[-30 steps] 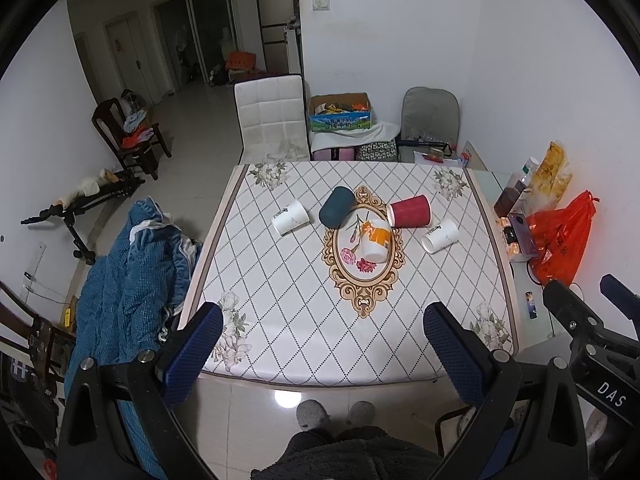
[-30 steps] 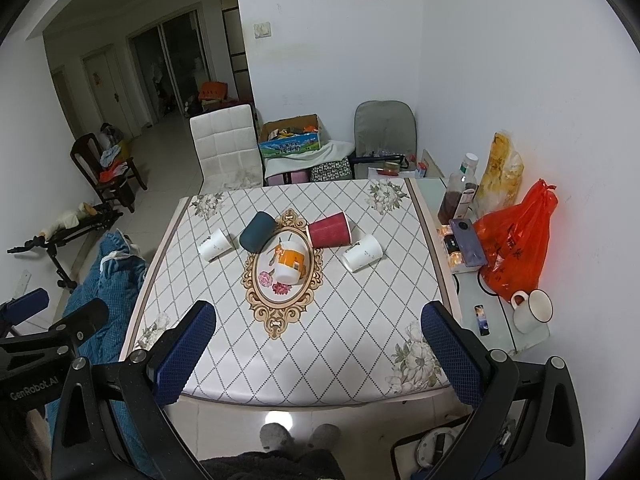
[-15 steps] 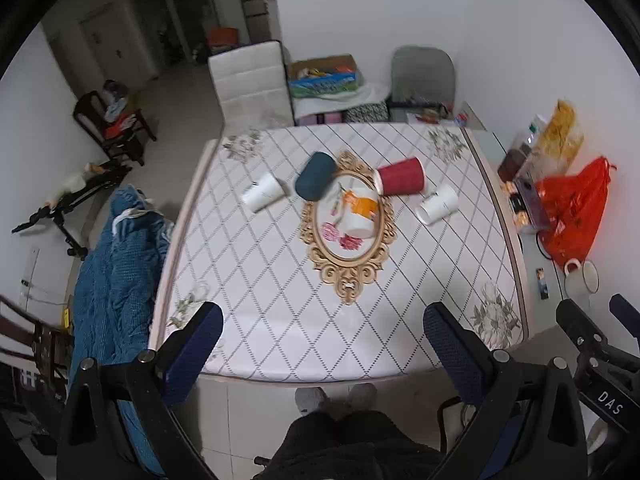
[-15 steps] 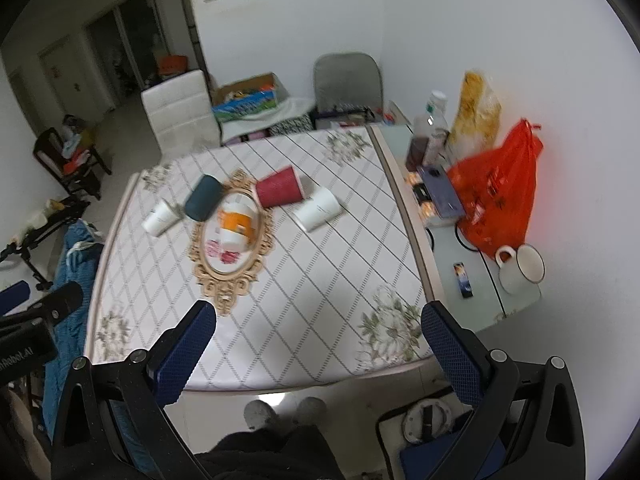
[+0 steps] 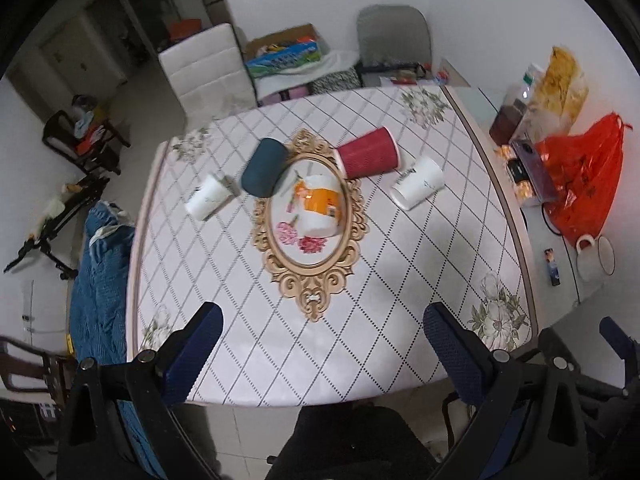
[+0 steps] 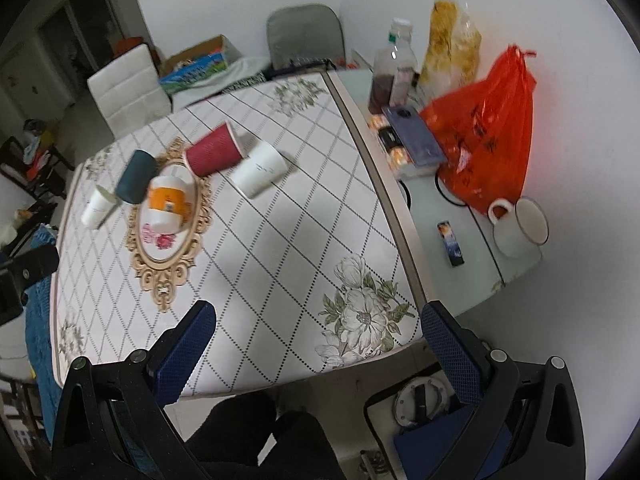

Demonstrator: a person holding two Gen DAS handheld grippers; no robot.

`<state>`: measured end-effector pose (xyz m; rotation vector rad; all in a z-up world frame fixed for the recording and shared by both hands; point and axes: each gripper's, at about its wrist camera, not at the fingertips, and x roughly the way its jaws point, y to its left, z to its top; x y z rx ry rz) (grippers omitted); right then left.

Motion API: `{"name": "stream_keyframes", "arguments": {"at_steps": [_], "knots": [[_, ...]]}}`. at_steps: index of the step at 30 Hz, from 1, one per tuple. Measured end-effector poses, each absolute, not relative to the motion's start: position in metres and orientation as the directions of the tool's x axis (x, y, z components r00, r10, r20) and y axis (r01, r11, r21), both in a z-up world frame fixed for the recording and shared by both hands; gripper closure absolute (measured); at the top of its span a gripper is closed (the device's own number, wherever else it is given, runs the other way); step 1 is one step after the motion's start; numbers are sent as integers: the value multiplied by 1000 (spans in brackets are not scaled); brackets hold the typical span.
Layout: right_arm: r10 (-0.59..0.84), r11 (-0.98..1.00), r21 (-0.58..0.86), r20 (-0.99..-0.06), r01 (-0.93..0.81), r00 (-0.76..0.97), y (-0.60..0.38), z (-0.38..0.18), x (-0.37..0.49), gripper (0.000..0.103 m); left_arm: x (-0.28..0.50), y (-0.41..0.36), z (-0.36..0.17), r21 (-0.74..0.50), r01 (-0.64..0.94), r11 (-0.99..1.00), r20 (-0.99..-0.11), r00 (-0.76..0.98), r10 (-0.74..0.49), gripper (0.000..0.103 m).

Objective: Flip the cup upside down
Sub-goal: 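Reach the left tool to the lying white calligraphy cup and grasp it, then lift the white cup with the left tool and rotate it rim-up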

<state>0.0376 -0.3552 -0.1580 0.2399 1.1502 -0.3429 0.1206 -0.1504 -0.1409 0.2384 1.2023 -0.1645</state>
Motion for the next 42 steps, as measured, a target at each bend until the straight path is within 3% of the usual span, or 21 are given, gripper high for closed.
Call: {"name": "stream_keyframes", "arguments": {"at_steps": [27,42], "knots": [[-118,823,-51,-990,566,83,-418,-302,138,0,283,-273,-265,176,515,839,-974,216,72,0],[-102,787,-84,-995,611,-5,-433,-350,176,0,320,-356,-336,203,772,603,-979,165,119,0]]}}
